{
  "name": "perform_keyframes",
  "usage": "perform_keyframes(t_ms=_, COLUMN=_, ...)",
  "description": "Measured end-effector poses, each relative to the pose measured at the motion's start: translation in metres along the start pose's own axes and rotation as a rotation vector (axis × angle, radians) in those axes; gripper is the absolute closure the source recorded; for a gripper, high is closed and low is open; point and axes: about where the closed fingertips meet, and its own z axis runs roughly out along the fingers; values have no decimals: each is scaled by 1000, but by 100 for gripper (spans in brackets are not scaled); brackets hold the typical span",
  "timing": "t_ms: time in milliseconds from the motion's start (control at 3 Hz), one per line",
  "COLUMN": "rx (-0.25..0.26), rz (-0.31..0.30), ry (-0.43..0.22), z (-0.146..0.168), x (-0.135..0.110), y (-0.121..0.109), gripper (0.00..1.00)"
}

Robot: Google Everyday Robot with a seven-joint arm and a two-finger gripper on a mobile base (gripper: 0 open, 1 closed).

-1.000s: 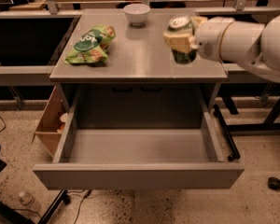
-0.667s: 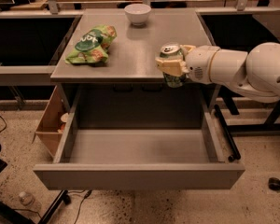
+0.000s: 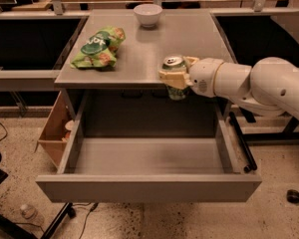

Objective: Place green can into top drawer

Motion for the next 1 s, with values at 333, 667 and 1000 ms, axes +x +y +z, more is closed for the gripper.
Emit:
perform_keyframes(t_ms=333, rx=-120, rz=39, ry=-23, z=37, x=34, y=31, gripper=100)
perform_keyframes(t_ms=667, rx=-241, rz=60, ry=-38, z=69, x=65, y=60, gripper=100)
perform_keyframes(t_ms=1000, rx=-332, rz=99, ry=-55, z=96, x=102, y=86, gripper=100)
